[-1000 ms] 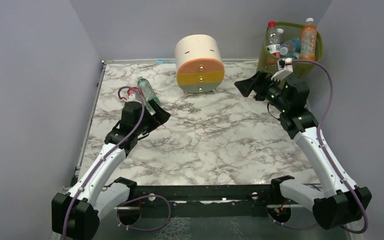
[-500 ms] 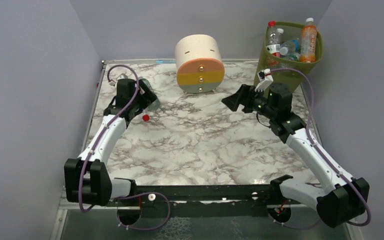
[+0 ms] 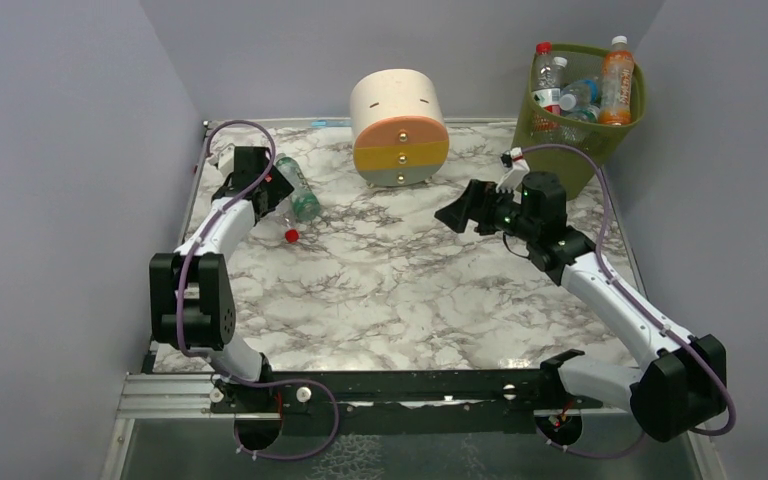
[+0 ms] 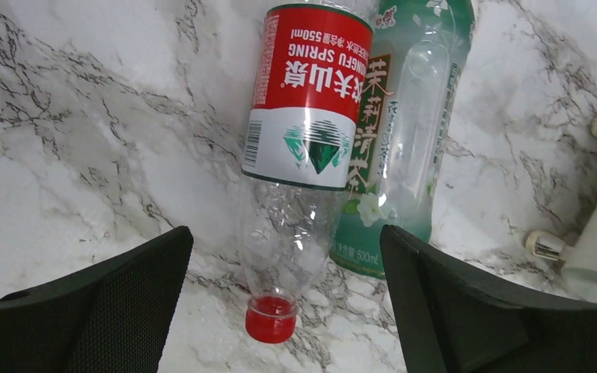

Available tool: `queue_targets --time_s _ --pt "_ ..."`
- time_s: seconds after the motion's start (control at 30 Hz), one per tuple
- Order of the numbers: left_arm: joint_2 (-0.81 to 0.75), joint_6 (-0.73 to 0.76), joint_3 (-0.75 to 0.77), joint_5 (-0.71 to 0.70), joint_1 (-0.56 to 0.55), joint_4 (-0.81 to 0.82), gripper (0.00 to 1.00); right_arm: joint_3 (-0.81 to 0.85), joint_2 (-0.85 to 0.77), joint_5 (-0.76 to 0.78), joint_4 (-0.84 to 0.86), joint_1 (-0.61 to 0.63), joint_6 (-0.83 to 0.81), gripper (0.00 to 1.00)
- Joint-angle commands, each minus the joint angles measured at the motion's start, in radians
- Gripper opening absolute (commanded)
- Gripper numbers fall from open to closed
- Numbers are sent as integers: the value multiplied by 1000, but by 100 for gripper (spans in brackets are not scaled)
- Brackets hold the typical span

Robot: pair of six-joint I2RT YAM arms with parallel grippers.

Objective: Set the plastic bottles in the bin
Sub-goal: Pick up the plastic bottle at the center of the board.

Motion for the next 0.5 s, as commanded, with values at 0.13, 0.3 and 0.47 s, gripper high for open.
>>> queue_targets --time_s 0.13,0.3,0.47 --pt "111 50 77 -50 29 34 93 -29 15 -32 60 14 -13 100" --pt "168 65 96 -38 31 50 93 -26 28 -27 58 17 -20 100" --pt "203 90 103 -36 34 70 93 -34 33 -27 66 19 -19 100"
